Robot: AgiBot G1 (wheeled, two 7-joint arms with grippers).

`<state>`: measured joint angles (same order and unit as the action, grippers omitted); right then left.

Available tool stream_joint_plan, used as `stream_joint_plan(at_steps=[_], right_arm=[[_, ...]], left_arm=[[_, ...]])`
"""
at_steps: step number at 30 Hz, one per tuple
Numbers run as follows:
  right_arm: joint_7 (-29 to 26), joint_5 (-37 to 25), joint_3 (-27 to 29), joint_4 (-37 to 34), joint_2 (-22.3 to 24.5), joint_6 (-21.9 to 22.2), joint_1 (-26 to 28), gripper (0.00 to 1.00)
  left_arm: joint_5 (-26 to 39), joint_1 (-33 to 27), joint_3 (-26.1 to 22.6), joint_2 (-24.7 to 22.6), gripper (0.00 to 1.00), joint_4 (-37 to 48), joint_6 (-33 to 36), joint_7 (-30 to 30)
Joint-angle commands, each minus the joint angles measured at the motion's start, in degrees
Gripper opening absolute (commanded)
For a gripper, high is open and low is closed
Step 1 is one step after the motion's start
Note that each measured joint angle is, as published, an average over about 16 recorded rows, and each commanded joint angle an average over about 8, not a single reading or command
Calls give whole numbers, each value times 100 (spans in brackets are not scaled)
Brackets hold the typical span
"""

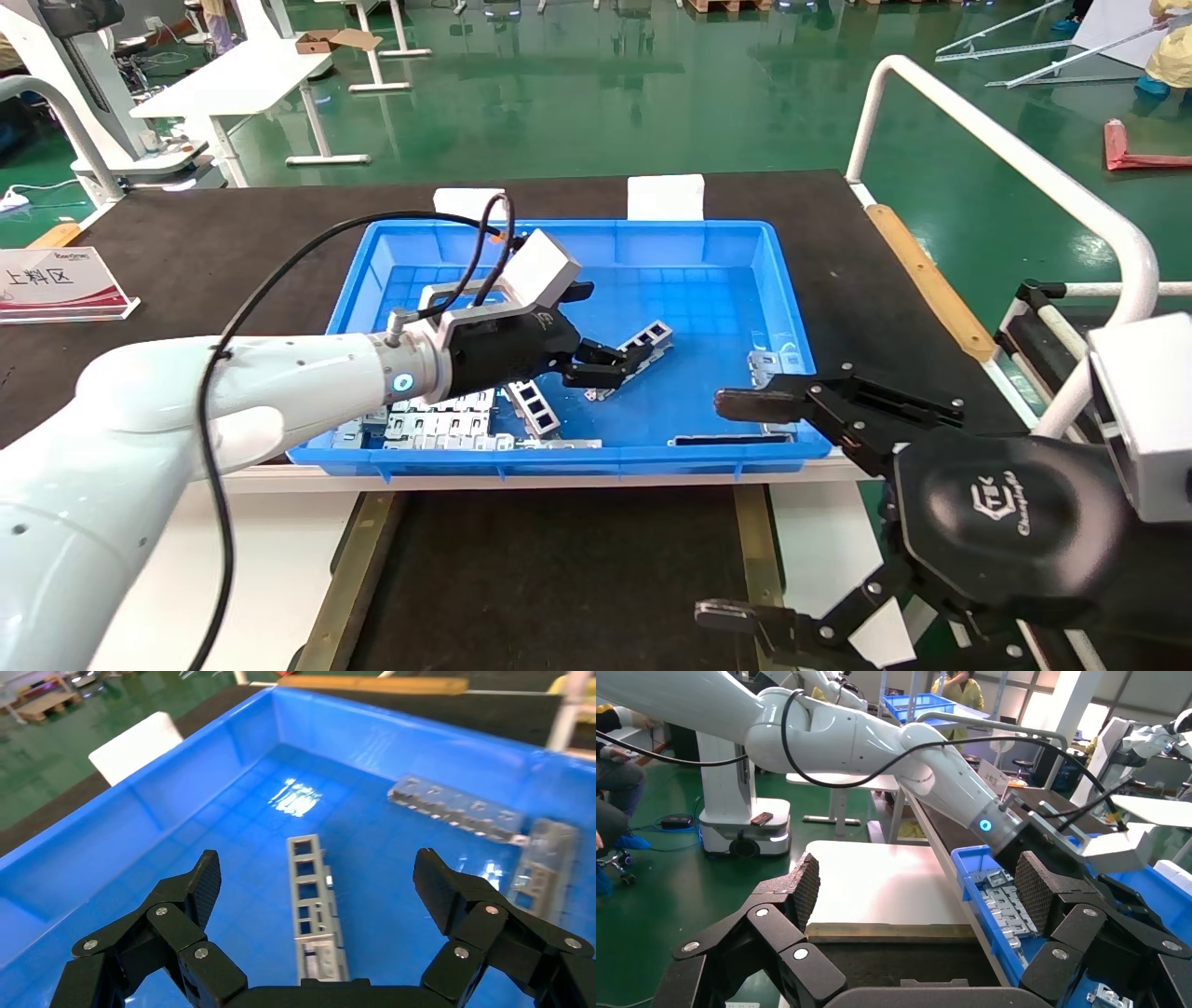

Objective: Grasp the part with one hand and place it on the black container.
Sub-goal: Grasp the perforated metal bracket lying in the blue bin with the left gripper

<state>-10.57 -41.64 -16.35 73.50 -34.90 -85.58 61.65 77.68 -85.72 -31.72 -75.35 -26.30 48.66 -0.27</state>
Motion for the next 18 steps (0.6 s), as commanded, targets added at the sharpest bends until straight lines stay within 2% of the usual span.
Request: stream_joint_plan(at_steps=[1, 7, 14, 15, 17, 18], right_arm=[[0, 1, -1, 0, 0, 0, 0, 100], [2, 2, -3, 0, 1, 1, 1, 100], [3, 4, -6, 0, 2, 3, 1, 99], [3, 4, -6, 0, 3, 3, 1, 95], [4, 5, -7, 0, 3, 3, 2, 73], [4, 5, -8, 0, 3, 3, 2, 60]], left_arm=[[19, -77, 12, -123, 100, 262, -132, 128], [-69, -90, -139, -250, 100, 595, -286, 302], [-326, 42, -460, -293, 100, 575, -539, 245], [-366, 62, -520, -296, 100, 551, -581, 225], [-444, 97, -647, -301, 95, 500, -669, 177], [-482, 114, -716, -304, 87, 473, -720, 149]])
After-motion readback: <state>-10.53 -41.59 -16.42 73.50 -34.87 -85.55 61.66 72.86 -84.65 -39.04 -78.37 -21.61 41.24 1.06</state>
